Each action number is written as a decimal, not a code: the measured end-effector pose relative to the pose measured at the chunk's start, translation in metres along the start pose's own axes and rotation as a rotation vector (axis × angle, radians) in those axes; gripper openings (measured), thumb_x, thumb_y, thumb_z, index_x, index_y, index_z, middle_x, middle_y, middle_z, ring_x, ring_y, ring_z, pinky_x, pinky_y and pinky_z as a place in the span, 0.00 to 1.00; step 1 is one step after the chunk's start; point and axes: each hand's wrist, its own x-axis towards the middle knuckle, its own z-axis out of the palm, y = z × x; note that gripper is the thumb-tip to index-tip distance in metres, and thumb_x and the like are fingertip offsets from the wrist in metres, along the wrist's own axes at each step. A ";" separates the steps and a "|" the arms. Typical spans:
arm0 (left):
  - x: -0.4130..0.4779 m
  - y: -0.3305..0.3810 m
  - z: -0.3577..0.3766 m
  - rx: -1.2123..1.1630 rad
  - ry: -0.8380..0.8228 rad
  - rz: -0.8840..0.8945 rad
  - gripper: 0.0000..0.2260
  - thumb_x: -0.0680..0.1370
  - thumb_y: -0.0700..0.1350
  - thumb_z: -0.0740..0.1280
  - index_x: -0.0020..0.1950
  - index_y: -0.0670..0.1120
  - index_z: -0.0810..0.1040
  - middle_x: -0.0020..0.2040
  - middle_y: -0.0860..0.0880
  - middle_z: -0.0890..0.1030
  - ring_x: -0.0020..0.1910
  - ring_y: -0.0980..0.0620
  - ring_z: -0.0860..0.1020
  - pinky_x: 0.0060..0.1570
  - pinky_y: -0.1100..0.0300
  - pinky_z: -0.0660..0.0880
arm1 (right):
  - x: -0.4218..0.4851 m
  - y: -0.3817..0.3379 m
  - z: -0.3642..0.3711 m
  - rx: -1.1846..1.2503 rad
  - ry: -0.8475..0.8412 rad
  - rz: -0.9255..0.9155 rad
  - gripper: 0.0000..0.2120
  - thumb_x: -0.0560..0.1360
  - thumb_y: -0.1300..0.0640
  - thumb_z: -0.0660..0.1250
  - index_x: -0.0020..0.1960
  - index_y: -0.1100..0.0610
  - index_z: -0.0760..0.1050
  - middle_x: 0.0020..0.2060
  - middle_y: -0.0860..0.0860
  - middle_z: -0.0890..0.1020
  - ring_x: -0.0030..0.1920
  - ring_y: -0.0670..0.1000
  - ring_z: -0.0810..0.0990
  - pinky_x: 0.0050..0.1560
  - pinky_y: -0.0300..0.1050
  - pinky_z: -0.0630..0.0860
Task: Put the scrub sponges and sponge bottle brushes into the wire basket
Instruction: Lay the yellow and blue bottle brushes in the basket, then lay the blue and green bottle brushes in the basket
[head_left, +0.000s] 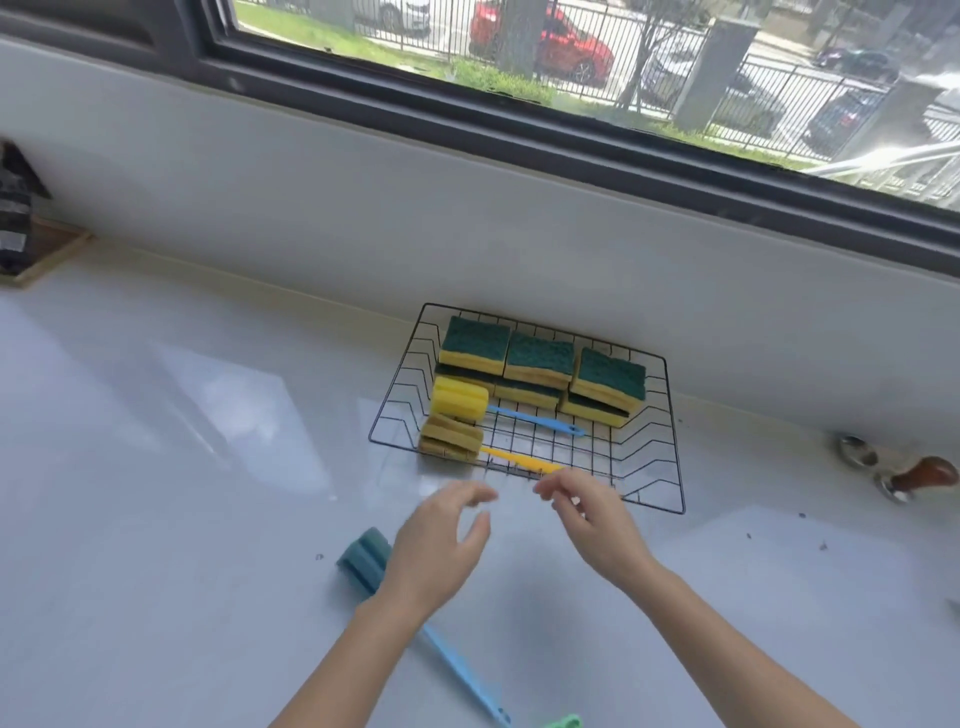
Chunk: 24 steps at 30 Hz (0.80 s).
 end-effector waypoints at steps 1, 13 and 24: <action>-0.014 0.002 0.003 -0.031 -0.051 -0.020 0.09 0.75 0.45 0.63 0.52 0.55 0.78 0.50 0.60 0.81 0.48 0.64 0.77 0.51 0.64 0.74 | -0.009 -0.006 0.005 0.019 -0.044 0.010 0.14 0.76 0.62 0.59 0.45 0.44 0.76 0.42 0.40 0.80 0.46 0.43 0.78 0.46 0.48 0.78; -0.146 -0.006 0.005 -0.237 -0.443 -0.434 0.07 0.76 0.46 0.61 0.41 0.52 0.78 0.41 0.54 0.81 0.36 0.59 0.77 0.32 0.72 0.69 | -0.070 -0.036 0.068 -0.049 -0.437 0.008 0.06 0.75 0.50 0.63 0.48 0.48 0.78 0.45 0.45 0.81 0.43 0.48 0.77 0.48 0.47 0.76; -0.220 -0.003 0.078 -0.352 -0.422 -0.637 0.04 0.77 0.47 0.62 0.47 0.48 0.71 0.37 0.57 0.70 0.34 0.60 0.68 0.32 0.68 0.65 | -0.100 -0.018 0.107 -0.112 -0.514 0.083 0.06 0.69 0.59 0.67 0.44 0.50 0.74 0.37 0.45 0.77 0.41 0.49 0.75 0.46 0.48 0.75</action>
